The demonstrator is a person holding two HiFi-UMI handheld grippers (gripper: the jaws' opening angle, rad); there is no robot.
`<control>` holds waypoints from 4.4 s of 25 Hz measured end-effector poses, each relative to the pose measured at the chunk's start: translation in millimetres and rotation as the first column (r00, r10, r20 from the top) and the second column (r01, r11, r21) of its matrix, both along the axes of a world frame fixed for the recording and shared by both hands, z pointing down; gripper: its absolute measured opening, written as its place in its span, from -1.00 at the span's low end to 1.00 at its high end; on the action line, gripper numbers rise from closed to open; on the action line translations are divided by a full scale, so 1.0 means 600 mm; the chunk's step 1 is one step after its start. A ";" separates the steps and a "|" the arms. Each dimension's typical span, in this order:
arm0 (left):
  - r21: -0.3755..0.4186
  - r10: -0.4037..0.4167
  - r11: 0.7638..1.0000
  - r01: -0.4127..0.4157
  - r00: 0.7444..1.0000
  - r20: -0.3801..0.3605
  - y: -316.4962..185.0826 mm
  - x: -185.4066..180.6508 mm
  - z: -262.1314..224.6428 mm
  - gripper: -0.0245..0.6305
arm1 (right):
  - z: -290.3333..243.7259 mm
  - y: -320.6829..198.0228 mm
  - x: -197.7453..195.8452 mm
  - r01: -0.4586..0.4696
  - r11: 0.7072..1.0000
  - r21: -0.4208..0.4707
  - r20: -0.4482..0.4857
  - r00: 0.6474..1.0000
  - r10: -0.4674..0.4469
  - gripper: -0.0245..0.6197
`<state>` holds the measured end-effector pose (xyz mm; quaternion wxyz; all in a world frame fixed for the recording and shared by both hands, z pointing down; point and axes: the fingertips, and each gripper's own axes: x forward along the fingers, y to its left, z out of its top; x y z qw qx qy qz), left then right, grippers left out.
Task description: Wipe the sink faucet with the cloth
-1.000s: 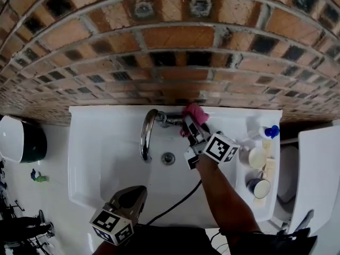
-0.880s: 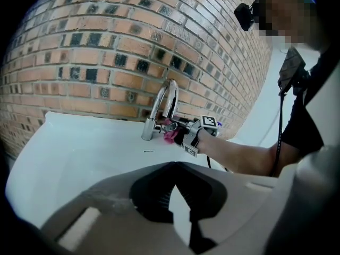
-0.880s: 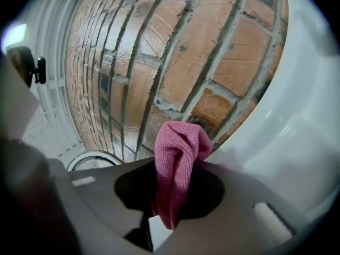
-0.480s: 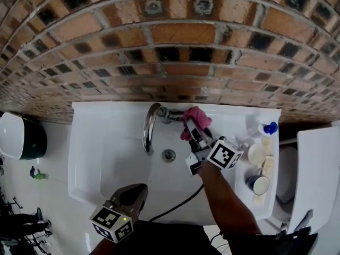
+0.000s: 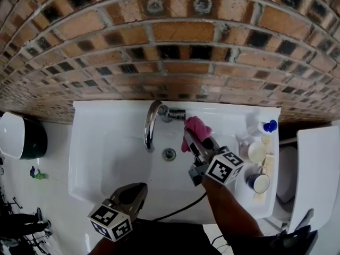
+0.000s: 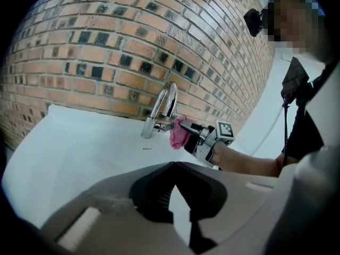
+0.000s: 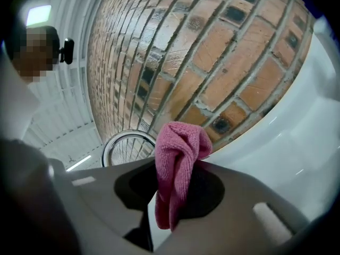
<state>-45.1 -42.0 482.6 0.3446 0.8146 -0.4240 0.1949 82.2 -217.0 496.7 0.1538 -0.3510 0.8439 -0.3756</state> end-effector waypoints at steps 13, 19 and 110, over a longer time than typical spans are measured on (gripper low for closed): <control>-0.018 -0.041 0.999 0.041 0.999 0.014 0.021 -0.028 0.006 -0.91 | 0.057 -0.002 -0.111 0.056 0.971 -0.233 0.481 0.875 0.065 -0.66; -0.038 -0.070 0.997 0.071 0.997 0.030 0.027 -0.054 0.016 -0.91 | 0.074 -0.058 -0.102 -0.042 0.970 -0.238 0.552 0.816 0.171 -0.66; 0.083 -0.099 0.991 0.103 0.994 -0.046 0.042 -0.081 -0.039 -0.91 | -0.116 -0.032 -0.182 0.243 0.945 0.218 -0.109 0.969 -0.223 -0.66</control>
